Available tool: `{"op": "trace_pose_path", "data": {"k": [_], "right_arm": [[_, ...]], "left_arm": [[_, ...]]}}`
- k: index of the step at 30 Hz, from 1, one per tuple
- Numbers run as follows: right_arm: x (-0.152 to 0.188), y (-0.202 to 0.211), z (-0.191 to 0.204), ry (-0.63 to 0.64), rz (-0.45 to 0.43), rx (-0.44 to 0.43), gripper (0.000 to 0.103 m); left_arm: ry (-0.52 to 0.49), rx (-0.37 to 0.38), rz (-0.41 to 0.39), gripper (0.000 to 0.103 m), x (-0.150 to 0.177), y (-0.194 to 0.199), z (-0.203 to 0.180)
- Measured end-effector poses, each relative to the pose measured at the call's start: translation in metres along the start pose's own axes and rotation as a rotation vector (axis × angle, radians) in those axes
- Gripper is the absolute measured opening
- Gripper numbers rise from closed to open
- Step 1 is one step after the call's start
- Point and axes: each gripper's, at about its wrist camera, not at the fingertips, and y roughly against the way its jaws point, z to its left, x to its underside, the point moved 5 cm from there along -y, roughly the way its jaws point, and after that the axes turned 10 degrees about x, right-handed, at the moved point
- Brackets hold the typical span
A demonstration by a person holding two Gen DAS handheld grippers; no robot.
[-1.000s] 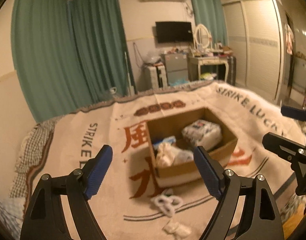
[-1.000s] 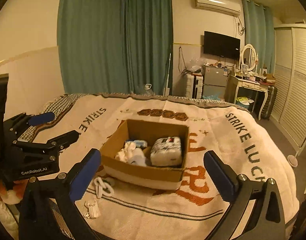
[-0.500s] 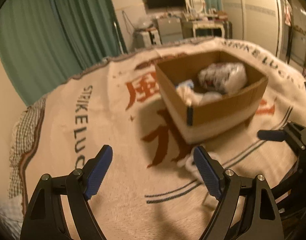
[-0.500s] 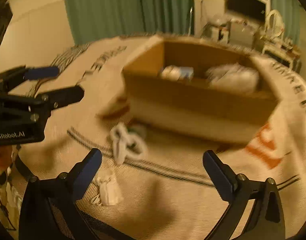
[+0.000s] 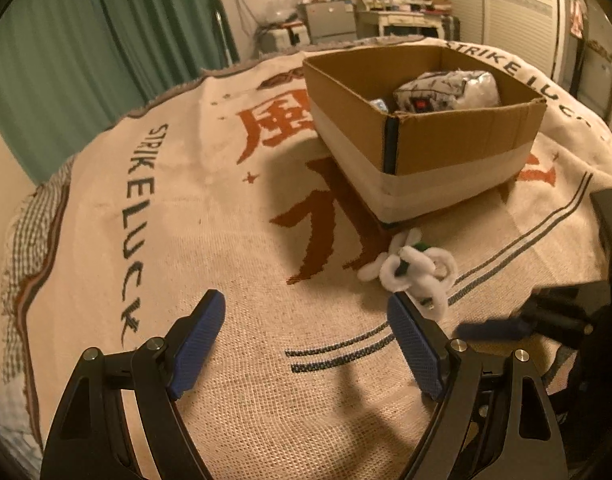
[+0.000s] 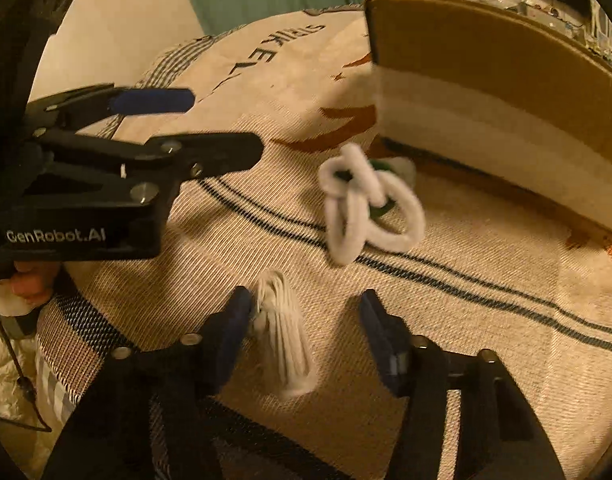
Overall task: Organize soft objects
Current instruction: 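Grasp the white cord bundle with the right tool while the left grasps the white knotted toy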
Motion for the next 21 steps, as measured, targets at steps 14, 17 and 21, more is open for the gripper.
{"op": "trace_pose_path", "data": {"k": [14,17,21], "right_arm": [[-0.007,0.051,-0.078,-0.09,-0.12,0.151,0.027],[-0.013,0.063,-0.109,-0.117,-0.155,0.223,0.027],[-0.01,0.071,-0.137,-0.149,-0.165,0.241,0.028]], "left_arm": [[0.123,0.049,0.051,0.082,-0.002,-0.01,-0.036],[0.162,0.099,0.071,0.082,-0.007,-0.026,-0.056],[0.212,0.082,0.094,0.082,-0.013,-0.053,-0.068]]}}
